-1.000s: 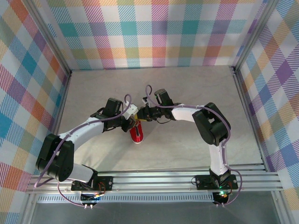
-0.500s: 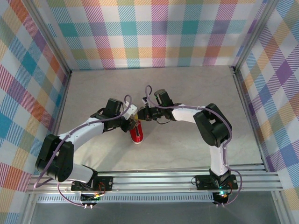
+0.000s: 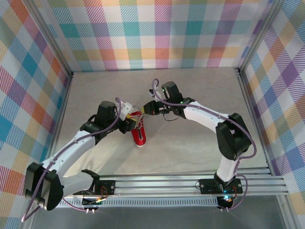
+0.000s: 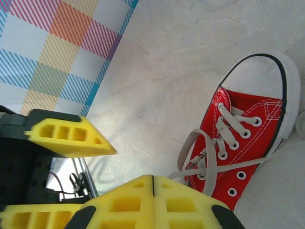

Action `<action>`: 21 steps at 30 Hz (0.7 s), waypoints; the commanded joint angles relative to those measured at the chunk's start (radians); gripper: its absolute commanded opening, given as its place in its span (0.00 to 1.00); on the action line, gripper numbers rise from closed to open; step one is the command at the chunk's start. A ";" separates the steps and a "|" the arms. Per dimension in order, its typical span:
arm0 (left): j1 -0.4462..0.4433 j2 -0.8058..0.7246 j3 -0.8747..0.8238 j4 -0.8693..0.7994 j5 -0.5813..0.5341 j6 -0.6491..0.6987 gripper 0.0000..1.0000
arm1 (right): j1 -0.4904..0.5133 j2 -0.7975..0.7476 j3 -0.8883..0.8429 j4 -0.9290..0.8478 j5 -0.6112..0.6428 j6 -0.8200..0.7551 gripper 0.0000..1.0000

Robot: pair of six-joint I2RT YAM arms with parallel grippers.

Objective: Tie the shoes

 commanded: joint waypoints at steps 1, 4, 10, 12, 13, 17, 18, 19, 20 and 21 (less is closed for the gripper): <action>0.063 -0.078 -0.030 0.005 0.032 -0.075 0.48 | 0.011 -0.048 0.061 -0.091 0.028 -0.064 0.00; 0.115 -0.120 -0.049 0.045 0.107 -0.113 0.49 | 0.020 -0.056 0.103 -0.126 0.028 -0.082 0.00; 0.100 -0.030 -0.042 0.121 0.205 -0.098 0.51 | 0.024 -0.060 0.163 -0.150 0.019 -0.079 0.00; 0.081 0.024 -0.036 0.167 0.220 -0.109 0.51 | 0.023 -0.056 0.180 -0.154 0.014 -0.075 0.00; 0.067 0.051 -0.035 0.201 0.224 -0.117 0.51 | 0.024 -0.052 0.185 -0.154 0.013 -0.070 0.00; 0.034 0.150 -0.021 0.295 0.230 -0.137 0.52 | 0.024 -0.034 0.199 -0.147 -0.001 -0.046 0.00; 0.032 0.170 -0.017 0.312 0.238 -0.143 0.52 | 0.024 -0.029 0.199 -0.142 -0.008 -0.039 0.00; 0.032 0.191 -0.011 0.326 0.242 -0.149 0.51 | 0.024 -0.024 0.199 -0.137 -0.013 -0.030 0.00; 0.032 0.207 -0.007 0.336 0.247 -0.151 0.47 | 0.024 -0.018 0.198 -0.131 -0.015 -0.021 0.00; 0.032 0.216 0.001 0.336 0.250 -0.149 0.36 | 0.024 -0.013 0.198 -0.126 -0.015 -0.013 0.00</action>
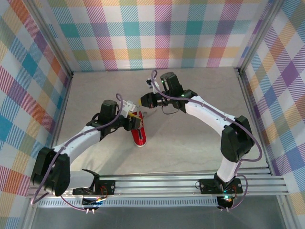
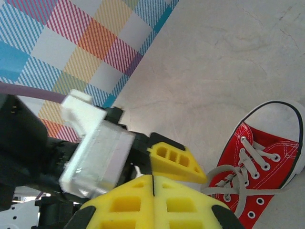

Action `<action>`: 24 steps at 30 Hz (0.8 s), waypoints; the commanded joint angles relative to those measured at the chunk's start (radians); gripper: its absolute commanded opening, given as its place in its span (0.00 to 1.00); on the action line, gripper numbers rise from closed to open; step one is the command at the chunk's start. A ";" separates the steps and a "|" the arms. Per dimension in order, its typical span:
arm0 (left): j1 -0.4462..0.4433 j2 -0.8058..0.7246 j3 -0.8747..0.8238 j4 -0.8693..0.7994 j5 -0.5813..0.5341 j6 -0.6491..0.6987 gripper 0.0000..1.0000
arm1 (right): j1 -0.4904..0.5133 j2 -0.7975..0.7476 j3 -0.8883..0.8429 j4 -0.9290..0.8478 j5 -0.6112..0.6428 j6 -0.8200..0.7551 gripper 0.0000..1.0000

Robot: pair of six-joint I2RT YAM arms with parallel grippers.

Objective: Tie the shoes

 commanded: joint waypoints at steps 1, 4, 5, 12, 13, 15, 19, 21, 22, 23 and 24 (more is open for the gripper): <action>-0.004 0.030 0.045 0.079 0.039 -0.010 0.17 | 0.006 0.020 0.027 0.006 -0.031 0.036 0.00; 0.008 0.013 0.043 0.072 -0.003 -0.019 0.00 | 0.002 0.020 0.026 0.000 -0.007 0.038 0.12; 0.019 -0.006 0.028 0.084 -0.015 -0.029 0.00 | -0.005 0.017 0.023 -0.006 0.004 0.037 0.21; 0.102 -0.158 -0.044 0.059 -0.078 -0.096 0.00 | -0.058 0.075 0.066 -0.249 0.194 0.128 0.52; 0.110 -0.175 -0.052 0.051 -0.084 -0.104 0.00 | -0.060 0.095 0.068 -0.263 0.192 0.147 0.52; 0.116 -0.203 -0.069 0.045 -0.080 -0.117 0.00 | -0.060 0.138 0.059 -0.255 0.176 0.202 0.52; 0.119 -0.219 -0.088 0.029 -0.090 -0.142 0.00 | -0.060 0.232 0.036 -0.170 0.125 0.314 0.52; 0.120 -0.220 -0.093 0.020 -0.096 -0.151 0.00 | -0.060 0.278 0.049 -0.151 0.110 0.348 0.52; 0.122 -0.223 -0.096 0.017 -0.096 -0.151 0.00 | -0.060 0.298 0.055 -0.138 0.100 0.366 0.52; 0.122 -0.226 -0.099 0.014 -0.095 -0.151 0.00 | -0.058 0.313 0.058 -0.123 0.092 0.379 0.52; 0.123 -0.230 -0.099 0.008 -0.096 -0.149 0.00 | -0.057 0.328 0.065 -0.112 0.088 0.394 0.53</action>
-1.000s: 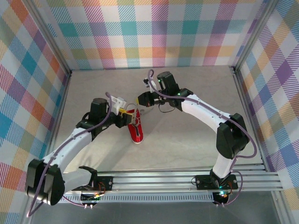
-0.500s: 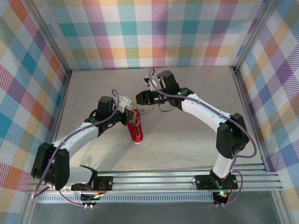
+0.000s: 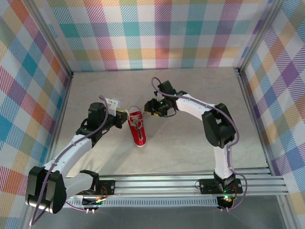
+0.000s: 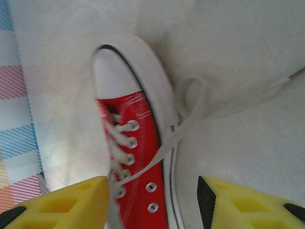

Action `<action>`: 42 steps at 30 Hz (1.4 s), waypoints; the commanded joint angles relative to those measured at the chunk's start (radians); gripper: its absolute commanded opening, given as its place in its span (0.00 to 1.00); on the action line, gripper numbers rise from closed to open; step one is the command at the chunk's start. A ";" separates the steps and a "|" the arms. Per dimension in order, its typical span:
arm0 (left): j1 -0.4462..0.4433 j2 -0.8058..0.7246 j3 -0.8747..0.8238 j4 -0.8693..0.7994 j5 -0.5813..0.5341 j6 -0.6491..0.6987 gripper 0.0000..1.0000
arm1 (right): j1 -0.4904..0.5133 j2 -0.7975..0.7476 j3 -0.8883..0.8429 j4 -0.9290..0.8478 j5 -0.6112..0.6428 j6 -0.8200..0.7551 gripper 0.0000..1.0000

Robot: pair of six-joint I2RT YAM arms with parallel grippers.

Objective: Tie the shoes

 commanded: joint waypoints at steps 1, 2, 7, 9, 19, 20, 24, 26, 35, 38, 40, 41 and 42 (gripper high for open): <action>0.013 -0.027 -0.016 -0.020 -0.007 -0.011 0.00 | 0.010 0.033 0.019 0.048 -0.041 0.098 0.53; 0.014 -0.029 -0.016 -0.026 -0.007 -0.007 0.00 | 0.014 0.041 0.024 0.052 -0.036 0.105 0.53; 0.019 -0.041 -0.007 -0.047 -0.012 0.012 0.00 | 0.029 0.089 0.027 0.084 -0.051 0.156 0.55; 0.020 -0.038 -0.004 -0.051 -0.012 0.016 0.00 | 0.039 0.109 0.036 0.096 -0.063 0.173 0.55; 0.023 -0.033 0.056 -0.137 -0.028 0.006 0.00 | 0.060 0.142 0.006 0.199 -0.107 0.220 0.34; 0.023 -0.043 0.068 -0.160 -0.032 0.004 0.00 | 0.060 0.137 -0.004 0.213 -0.099 0.218 0.23; 0.023 -0.105 0.109 -0.258 -0.075 0.004 0.00 | 0.059 0.087 -0.049 0.248 -0.041 0.188 0.00; 0.025 -0.141 0.133 -0.307 -0.114 -0.002 0.00 | 0.056 0.033 -0.077 0.237 0.021 0.137 0.00; 0.033 -0.253 0.294 -0.787 -0.484 -0.059 0.00 | 0.023 -0.212 -0.243 0.265 0.246 -0.068 0.00; 0.041 -0.273 0.305 -0.868 -0.561 -0.084 0.00 | 0.014 -0.261 -0.282 0.266 0.287 -0.112 0.00; 0.049 -0.279 0.303 -0.906 -0.606 -0.102 0.00 | 0.006 -0.275 -0.298 0.269 0.291 -0.127 0.00; 0.054 -0.279 0.301 -0.922 -0.626 -0.110 0.00 | 0.004 -0.275 -0.294 0.257 0.287 -0.133 0.00; 0.059 -0.278 0.298 -0.928 -0.628 -0.111 0.00 | 0.003 -0.272 -0.290 0.247 0.283 -0.140 0.00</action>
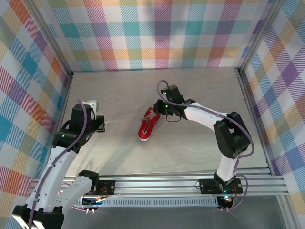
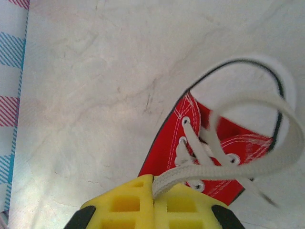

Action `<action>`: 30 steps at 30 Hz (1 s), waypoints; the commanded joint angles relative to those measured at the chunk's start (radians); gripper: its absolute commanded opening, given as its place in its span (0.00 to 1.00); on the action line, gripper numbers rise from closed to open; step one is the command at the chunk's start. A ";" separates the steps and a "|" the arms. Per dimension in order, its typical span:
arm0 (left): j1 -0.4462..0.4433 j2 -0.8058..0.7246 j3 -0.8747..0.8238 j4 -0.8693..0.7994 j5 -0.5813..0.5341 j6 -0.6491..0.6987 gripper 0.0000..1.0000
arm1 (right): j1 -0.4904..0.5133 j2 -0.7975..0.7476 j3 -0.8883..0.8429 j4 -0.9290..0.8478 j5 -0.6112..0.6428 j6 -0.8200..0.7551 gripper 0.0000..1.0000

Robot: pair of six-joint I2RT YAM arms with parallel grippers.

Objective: Tie the shoes

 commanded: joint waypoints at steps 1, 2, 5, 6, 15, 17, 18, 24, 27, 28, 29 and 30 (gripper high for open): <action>0.026 -0.007 0.008 -0.123 -0.105 -0.039 0.00 | -0.006 -0.005 -0.006 -0.002 0.022 -0.075 0.00; 0.028 -0.009 0.002 -0.116 -0.087 -0.040 0.00 | -0.008 0.013 0.010 -0.020 -0.002 -0.084 0.00; 0.028 -0.008 -0.017 -0.068 -0.011 -0.045 0.00 | -0.007 0.055 0.048 -0.069 -0.063 -0.104 0.00; 0.028 -0.002 -0.021 -0.056 0.002 -0.045 0.00 | -0.008 0.053 0.043 -0.061 -0.069 -0.100 0.00; 0.052 0.248 0.084 -0.042 0.088 -0.006 0.00 | -0.007 -0.113 -0.046 -0.088 0.061 -0.243 0.00; 0.051 0.276 0.130 -0.043 0.209 0.024 0.00 | -0.008 -0.113 -0.019 -0.111 0.049 -0.294 0.00; 0.046 0.269 0.138 -0.031 0.252 0.031 0.00 | -0.008 -0.102 0.003 -0.123 0.041 -0.315 0.00; -0.154 0.135 0.121 0.069 0.224 0.019 0.00 | -0.008 0.075 0.260 -0.216 -0.127 -0.435 0.00; -0.276 0.107 0.078 0.182 0.233 -0.042 0.00 | -0.006 0.192 0.417 -0.266 -0.229 -0.471 0.00; -0.332 0.112 0.060 0.234 0.230 -0.063 0.00 | -0.006 0.233 0.470 -0.285 -0.263 -0.480 0.00; -0.396 0.127 0.048 0.291 0.218 -0.080 0.00 | -0.005 0.271 0.524 -0.303 -0.297 -0.491 0.00; -0.455 0.149 0.043 0.335 0.205 -0.087 0.00 | -0.004 0.303 0.570 -0.319 -0.328 -0.499 0.00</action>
